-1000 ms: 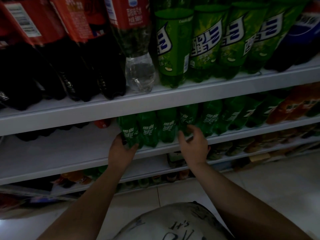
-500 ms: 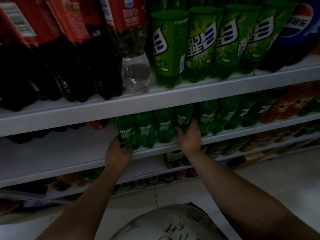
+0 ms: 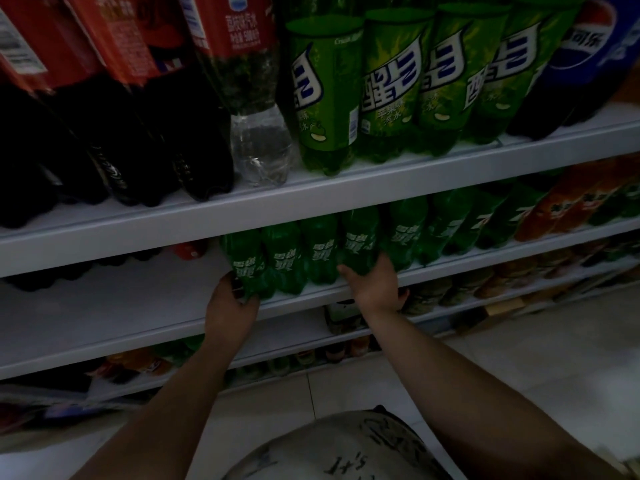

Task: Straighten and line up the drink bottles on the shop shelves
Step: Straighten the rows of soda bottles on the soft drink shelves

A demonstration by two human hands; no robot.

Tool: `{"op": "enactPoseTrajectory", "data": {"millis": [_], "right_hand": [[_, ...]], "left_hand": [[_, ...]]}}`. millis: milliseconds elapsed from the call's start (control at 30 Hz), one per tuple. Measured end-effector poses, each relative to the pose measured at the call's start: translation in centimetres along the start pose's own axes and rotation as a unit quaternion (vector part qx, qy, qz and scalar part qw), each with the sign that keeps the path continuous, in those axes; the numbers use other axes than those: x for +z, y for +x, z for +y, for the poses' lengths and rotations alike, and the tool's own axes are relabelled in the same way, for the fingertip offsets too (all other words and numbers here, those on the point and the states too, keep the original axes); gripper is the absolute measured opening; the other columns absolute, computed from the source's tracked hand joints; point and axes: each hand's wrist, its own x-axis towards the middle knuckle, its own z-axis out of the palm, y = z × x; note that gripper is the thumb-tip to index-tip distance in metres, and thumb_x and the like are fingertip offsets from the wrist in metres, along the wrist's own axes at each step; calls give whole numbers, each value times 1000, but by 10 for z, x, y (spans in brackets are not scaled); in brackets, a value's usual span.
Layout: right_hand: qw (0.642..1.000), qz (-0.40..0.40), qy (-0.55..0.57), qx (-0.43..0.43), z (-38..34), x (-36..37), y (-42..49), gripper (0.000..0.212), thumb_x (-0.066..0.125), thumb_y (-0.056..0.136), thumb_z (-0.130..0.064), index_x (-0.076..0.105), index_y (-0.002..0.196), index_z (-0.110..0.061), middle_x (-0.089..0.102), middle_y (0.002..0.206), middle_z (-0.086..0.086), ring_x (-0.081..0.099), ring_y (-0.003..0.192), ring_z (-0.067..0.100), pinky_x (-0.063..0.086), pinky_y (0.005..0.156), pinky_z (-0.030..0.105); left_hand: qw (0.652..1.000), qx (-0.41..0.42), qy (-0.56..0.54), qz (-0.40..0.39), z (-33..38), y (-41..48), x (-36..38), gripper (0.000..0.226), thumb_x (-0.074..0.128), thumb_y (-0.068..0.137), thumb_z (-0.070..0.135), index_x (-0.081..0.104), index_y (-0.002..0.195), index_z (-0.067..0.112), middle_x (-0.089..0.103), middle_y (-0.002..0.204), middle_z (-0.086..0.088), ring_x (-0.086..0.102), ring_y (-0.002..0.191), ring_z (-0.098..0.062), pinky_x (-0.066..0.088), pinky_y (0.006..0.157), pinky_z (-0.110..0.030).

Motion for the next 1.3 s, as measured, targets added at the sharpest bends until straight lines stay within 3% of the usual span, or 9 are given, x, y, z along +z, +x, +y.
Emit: {"op": "enactPoseTrajectory", "data": {"millis": [133, 200, 300, 600, 833, 967, 1067, 1167, 1300], "right_hand": [[1000, -1, 10, 16, 7, 4, 3, 70, 72, 76, -48, 40, 131, -18, 62, 117, 4, 55, 108, 21, 16, 77, 23], [999, -39, -2, -10, 13, 1, 8, 69, 67, 82, -46, 35, 136, -16, 62, 117, 10, 58, 107, 24, 28, 81, 21], [994, -104, -10, -43, 18, -8, 16, 67, 60, 88, -42, 31, 140, -11, 56, 126, 16, 60, 107, 31, 47, 94, 41], [989, -122, -36, -78, 18, -15, 17, 62, 53, 93, -41, 31, 143, -11, 50, 136, 14, 53, 116, 30, 43, 98, 35], [986, -101, -28, -128, 34, -41, -3, 55, 57, 92, -35, 41, 140, -12, 56, 129, 7, 57, 108, 23, 37, 87, 17], [983, -89, -37, -157, 61, -84, 5, 33, 57, 92, -28, 58, 123, -15, 66, 97, 6, 62, 80, 17, 40, 69, 17], [992, -9, -42, -119, 68, -120, 30, 28, 58, 91, -29, 61, 114, -13, 66, 97, 8, 56, 67, 11, 38, 62, 19], [997, 46, -24, -63, 63, -143, 59, 41, 62, 89, -33, 56, 124, -11, 64, 112, 11, 61, 83, 20, 48, 75, 29], [997, 35, -8, -69, 52, -139, 75, 57, 64, 86, -36, 49, 134, -10, 56, 131, 7, 51, 119, 23, 43, 97, 33]], "left_hand": [[1000, -21, -18, 3, 3, -3, -2, 55, 67, 85, 18, 44, 135, 13, 59, 123, -10, 56, 106, -24, 41, 89, -26], [999, -26, -21, 3, 4, -4, -3, 55, 67, 85, 18, 43, 135, 13, 59, 123, -9, 55, 105, -20, 40, 90, -25], [1000, -15, 3, -1, 4, -6, -2, 50, 67, 86, 22, 47, 132, 15, 60, 123, -7, 55, 103, -17, 39, 87, -23], [999, -32, 12, 28, 13, -11, 10, 49, 72, 84, 24, 52, 127, 11, 61, 121, -9, 58, 110, -26, 41, 84, -23], [991, -38, 1, 128, 23, -29, 37, 74, 76, 78, 27, 39, 140, 10, 43, 133, -13, 51, 114, -28, 48, 95, -43], [989, -18, -79, 124, 31, -15, 42, 84, 83, 70, 31, 36, 139, 24, 50, 137, -2, 48, 119, -16, 39, 100, -33], [988, -45, -80, 125, 26, -12, 47, 82, 83, 70, 35, 38, 137, 22, 52, 136, -4, 50, 122, -24, 38, 96, -31], [988, -62, -69, 124, 20, -10, 49, 80, 82, 69, 42, 41, 134, 22, 54, 133, -5, 52, 121, -28, 40, 97, -34], [989, -56, -64, 121, 15, -12, 47, 77, 83, 69, 39, 41, 132, 26, 55, 132, -4, 53, 120, -27, 42, 97, -37]]}}
